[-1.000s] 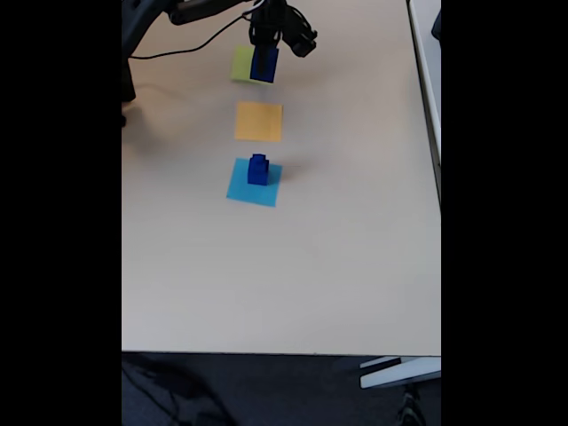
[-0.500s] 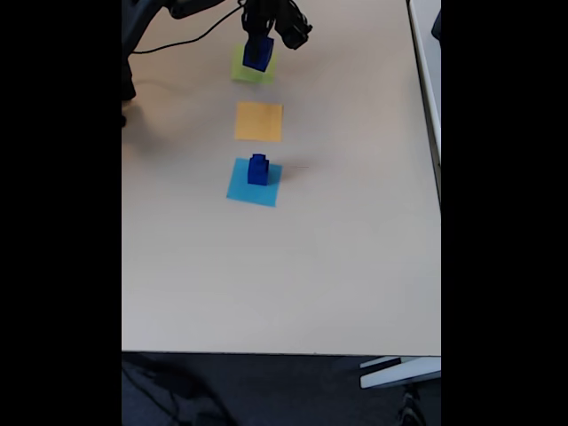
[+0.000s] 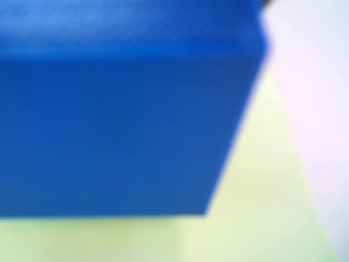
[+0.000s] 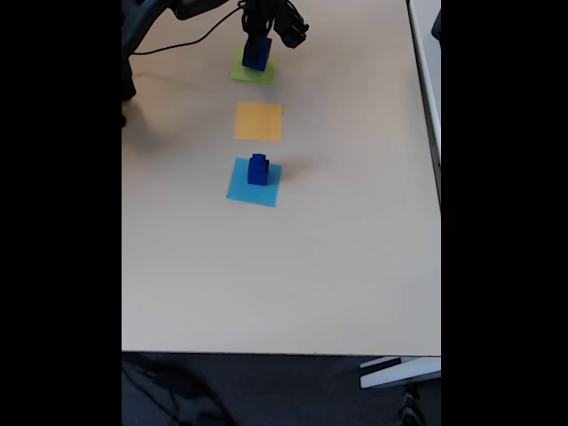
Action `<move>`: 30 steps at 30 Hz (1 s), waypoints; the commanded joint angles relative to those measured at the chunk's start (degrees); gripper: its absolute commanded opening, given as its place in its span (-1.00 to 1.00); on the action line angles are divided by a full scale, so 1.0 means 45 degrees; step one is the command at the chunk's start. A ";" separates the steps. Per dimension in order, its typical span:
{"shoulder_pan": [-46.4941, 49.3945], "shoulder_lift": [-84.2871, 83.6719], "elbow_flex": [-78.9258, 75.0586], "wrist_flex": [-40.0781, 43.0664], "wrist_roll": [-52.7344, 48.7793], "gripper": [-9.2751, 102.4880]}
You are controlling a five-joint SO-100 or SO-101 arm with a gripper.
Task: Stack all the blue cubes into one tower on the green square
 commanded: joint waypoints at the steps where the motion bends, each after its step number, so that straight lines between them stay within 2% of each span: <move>1: -0.0137 0.0254 -0.0820 -0.0195 -0.0410 -0.67; 11: -0.0156 0.0137 -0.1055 -0.0215 -0.1738 -0.66; 30: -0.0254 -0.0059 -0.1074 -0.0039 -0.1367 -0.63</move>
